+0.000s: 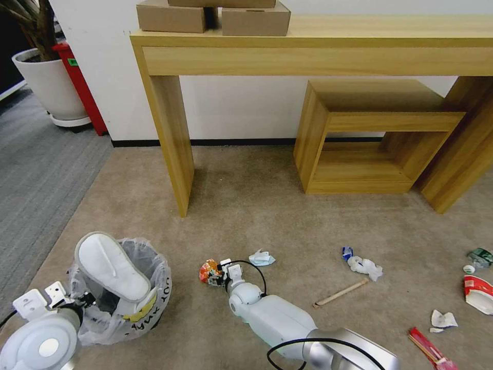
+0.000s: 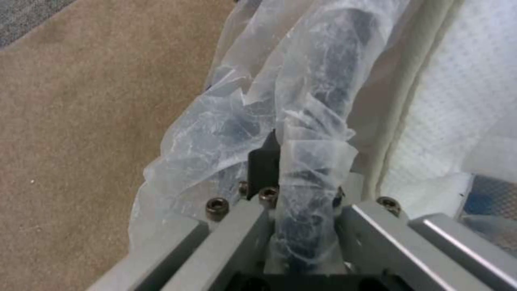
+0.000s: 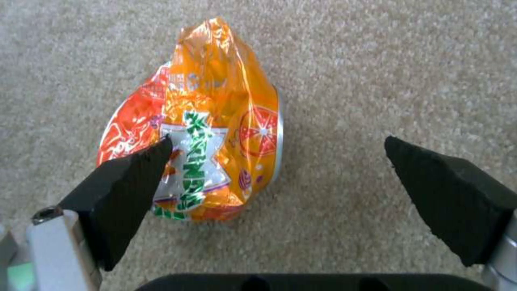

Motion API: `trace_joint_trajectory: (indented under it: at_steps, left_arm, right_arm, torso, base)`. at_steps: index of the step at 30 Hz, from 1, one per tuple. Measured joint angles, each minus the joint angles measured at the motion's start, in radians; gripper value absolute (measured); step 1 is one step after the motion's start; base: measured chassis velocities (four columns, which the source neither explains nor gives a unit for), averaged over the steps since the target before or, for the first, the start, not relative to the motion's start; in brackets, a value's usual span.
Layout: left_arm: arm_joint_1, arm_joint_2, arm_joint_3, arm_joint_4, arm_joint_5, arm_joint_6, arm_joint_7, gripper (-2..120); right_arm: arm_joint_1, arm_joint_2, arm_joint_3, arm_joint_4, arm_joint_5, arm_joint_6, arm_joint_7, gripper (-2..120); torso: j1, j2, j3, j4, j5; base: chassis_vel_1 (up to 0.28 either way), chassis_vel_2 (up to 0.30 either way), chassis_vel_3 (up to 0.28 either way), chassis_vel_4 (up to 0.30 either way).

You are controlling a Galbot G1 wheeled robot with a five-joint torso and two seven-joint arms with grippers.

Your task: Pick up the trash bin and place the garbage on the floor into it.

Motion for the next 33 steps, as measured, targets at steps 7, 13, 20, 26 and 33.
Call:
trace_joint_trajectory:
  at_steps: [7, 13, 20, 26, 33]
  left_arm:
    - [0.004, -0.001, -0.001, -0.009, 0.001, 0.0, 0.0, 0]
    - [0.006, -0.005, -0.002, -0.01, 0.004, 0.0, 0.0, 0]
    - [0.017, -0.005, -0.005, -0.022, 0.007, 0.0, 0.001, 0]
    - [0.022, -0.004, -0.006, -0.025, 0.014, 0.0, 0.001, 0]
    - [0.024, -0.008, 0.0, -0.032, 0.022, 0.001, 0.0, 0]
  right_arm:
    - [0.002, 0.0, 0.007, -0.028, -0.033, 0.034, -0.04, 100]
    - [0.004, 0.0, 0.024, -0.074, -0.066, 0.085, -0.067, 100]
    - [0.001, 0.0, 0.028, -0.09, -0.057, 0.109, -0.135, 100]
    - [-0.011, -0.001, 0.032, -0.086, -0.045, 0.124, -0.181, 100]
    - [-0.014, 0.0, 0.032, -0.088, -0.032, 0.14, -0.224, 100]
  torso:
    - [0.0, 0.0, 0.0, -0.0001, 0.0001]
    - [0.0, 0.0, 0.0, 0.0, 0.0003]
    - [0.0, 0.0, 0.0, -0.0003, 0.0]
    - [0.0, 0.0, 0.0, -0.0001, -0.0001]
    - [0.0, 0.0, 0.0, -0.0001, 0.0]
  base:
    - [0.0, 0.0, 0.0, 0.0]
    - [0.0, 0.0, 0.0, 0.0]
    - [0.0, 0.0, 0.0, 0.0]
    - [0.0, 0.0, 0.0, 0.0]
    - [0.0, 0.0, 0.0, 0.0]
